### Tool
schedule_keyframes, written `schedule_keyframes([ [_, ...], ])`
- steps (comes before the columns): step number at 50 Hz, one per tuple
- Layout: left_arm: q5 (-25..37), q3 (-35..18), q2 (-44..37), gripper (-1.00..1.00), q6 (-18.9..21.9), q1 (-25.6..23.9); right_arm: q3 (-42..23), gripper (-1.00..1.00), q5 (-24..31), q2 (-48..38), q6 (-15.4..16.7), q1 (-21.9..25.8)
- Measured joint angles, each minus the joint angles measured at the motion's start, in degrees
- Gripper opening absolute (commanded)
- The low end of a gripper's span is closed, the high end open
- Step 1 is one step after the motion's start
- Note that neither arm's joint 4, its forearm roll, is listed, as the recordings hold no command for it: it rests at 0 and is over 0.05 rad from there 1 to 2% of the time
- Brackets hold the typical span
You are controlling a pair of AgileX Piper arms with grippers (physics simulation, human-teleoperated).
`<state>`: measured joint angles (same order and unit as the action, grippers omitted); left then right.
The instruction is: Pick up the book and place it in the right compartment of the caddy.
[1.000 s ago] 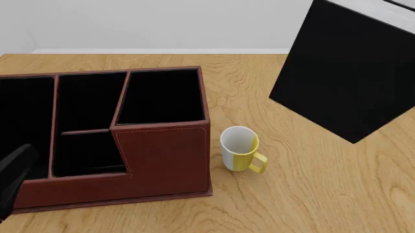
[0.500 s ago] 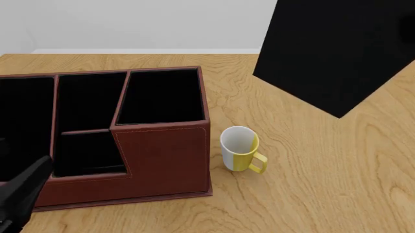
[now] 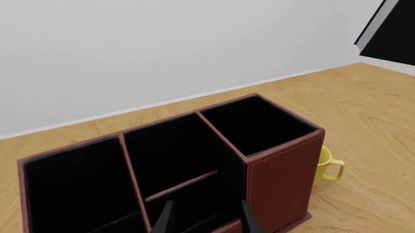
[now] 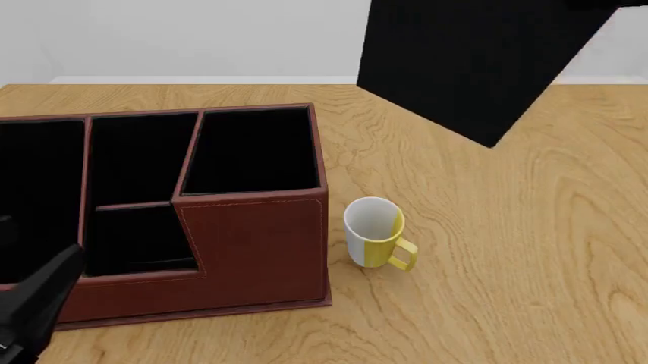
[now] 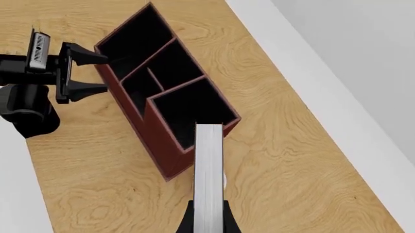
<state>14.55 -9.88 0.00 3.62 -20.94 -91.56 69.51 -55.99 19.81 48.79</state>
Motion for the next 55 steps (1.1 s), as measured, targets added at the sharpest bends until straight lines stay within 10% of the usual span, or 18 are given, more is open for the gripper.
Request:
schedule_keyframes([
  [55, -2.79, 2.56, -0.01, 1.00, -0.79, 0.32, -8.54, -1.00, -12.57, -22.32, -5.73, 6.45],
])
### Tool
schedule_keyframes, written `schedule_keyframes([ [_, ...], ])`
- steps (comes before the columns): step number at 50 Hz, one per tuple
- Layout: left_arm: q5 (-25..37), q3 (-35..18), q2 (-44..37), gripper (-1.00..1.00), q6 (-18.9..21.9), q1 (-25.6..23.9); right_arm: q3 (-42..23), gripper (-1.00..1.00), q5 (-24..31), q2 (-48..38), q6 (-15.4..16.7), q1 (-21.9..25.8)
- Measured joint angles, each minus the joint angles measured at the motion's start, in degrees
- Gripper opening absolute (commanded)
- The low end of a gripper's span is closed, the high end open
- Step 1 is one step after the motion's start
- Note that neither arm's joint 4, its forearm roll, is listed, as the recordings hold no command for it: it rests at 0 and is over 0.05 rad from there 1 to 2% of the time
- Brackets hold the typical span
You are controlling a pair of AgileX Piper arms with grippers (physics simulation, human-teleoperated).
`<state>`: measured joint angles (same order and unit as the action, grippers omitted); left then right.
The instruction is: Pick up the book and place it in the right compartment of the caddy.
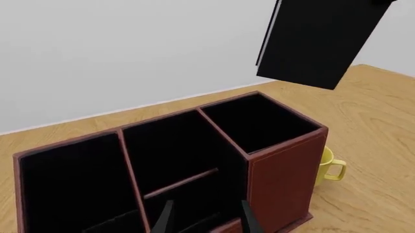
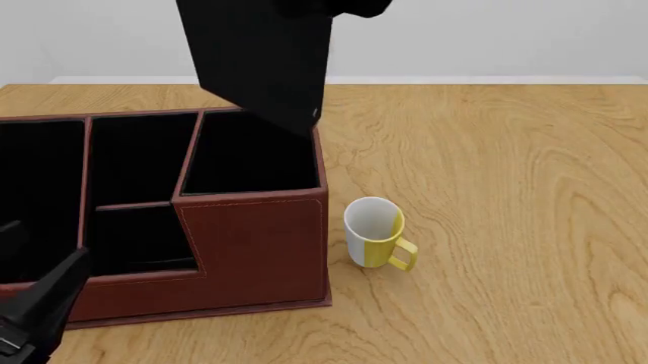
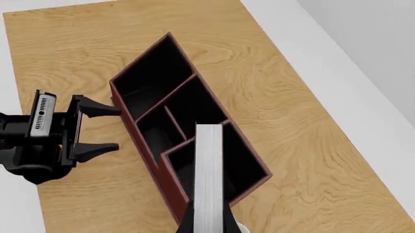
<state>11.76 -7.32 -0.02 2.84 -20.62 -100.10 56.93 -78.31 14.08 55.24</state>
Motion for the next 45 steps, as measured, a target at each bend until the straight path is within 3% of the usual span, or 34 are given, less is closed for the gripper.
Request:
schedule_keyframes([
  [45, -0.15, 0.41, 0.01, 1.00, -0.38, 1.79, 4.86, -1.00, -9.63, -5.41, -2.97, -3.10],
])
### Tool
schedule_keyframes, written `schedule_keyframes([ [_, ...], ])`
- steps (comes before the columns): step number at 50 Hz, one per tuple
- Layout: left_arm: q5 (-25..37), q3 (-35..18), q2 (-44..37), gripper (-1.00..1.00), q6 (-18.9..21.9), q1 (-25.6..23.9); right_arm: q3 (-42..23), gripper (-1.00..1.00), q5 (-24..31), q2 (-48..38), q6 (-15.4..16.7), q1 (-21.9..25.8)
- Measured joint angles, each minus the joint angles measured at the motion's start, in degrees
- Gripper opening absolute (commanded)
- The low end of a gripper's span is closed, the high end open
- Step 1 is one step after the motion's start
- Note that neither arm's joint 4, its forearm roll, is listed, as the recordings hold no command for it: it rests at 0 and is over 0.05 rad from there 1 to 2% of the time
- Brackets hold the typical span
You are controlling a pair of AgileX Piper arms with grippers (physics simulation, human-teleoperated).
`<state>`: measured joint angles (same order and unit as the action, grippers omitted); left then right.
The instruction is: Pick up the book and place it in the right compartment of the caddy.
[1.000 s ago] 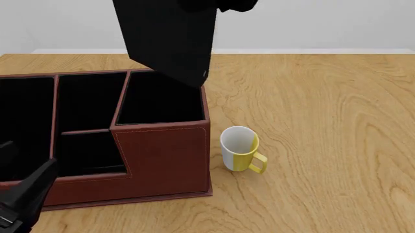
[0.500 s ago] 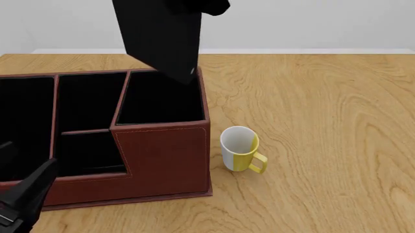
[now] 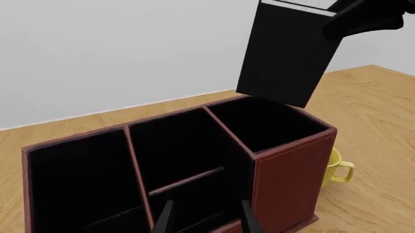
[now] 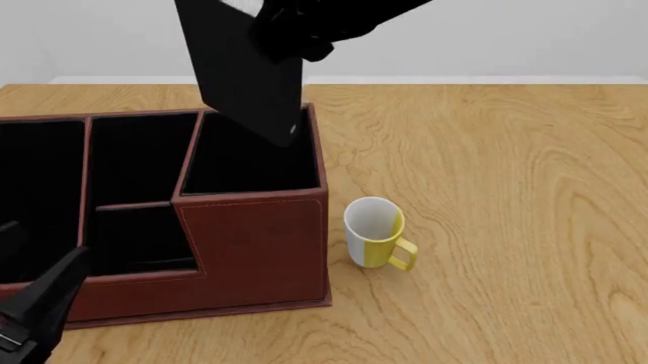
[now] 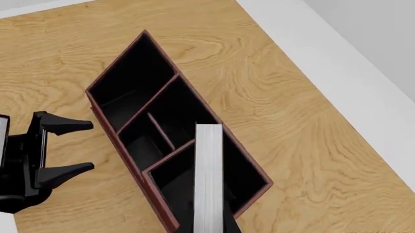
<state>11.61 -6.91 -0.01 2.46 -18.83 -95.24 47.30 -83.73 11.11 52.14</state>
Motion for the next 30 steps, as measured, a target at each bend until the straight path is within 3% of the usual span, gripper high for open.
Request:
schedule_keyframes([
  [30, -0.53, 0.98, 0.00, 1.00, -0.37, 0.36, 4.96, -1.00, -4.91, -1.19, -1.56, -1.03],
])
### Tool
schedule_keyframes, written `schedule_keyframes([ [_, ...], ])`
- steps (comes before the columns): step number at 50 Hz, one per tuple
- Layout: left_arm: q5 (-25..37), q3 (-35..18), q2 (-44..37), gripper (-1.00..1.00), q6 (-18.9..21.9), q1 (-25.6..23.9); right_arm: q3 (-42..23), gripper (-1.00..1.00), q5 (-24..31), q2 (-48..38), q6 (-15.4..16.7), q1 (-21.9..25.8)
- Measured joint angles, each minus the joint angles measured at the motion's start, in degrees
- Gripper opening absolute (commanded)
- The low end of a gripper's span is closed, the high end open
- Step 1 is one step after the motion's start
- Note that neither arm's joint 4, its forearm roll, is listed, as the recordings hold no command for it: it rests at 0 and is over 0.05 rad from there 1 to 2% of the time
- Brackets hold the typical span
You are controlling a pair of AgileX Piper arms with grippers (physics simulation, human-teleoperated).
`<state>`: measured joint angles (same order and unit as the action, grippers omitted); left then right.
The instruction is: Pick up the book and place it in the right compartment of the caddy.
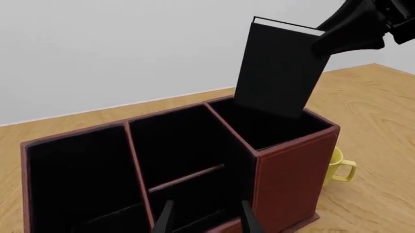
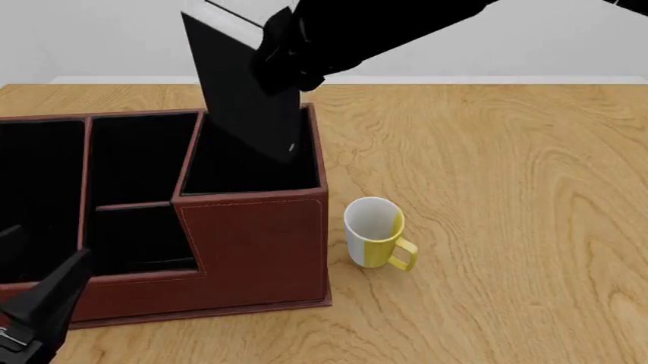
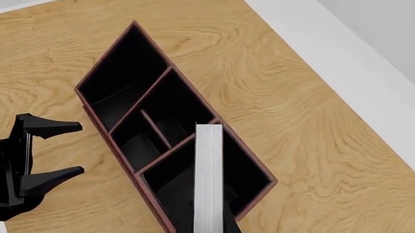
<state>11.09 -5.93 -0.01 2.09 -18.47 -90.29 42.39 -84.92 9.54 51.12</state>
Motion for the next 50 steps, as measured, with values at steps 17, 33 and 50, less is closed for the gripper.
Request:
schedule_keyframes([
  [17, 0.11, 0.15, 0.00, 1.00, 0.01, 0.16, 2.98, -1.00, -2.47, -0.12, -1.20, 0.19],
  [33, 0.21, 0.06, 0.00, 1.00, -0.03, 0.67, 5.21, -1.00, -4.52, -0.36, -2.22, 0.54],
  [50, 0.59, -0.33, 0.00, 1.00, 0.00, 1.18, 8.12, -1.00, -7.17, -0.52, -3.16, 0.51],
])
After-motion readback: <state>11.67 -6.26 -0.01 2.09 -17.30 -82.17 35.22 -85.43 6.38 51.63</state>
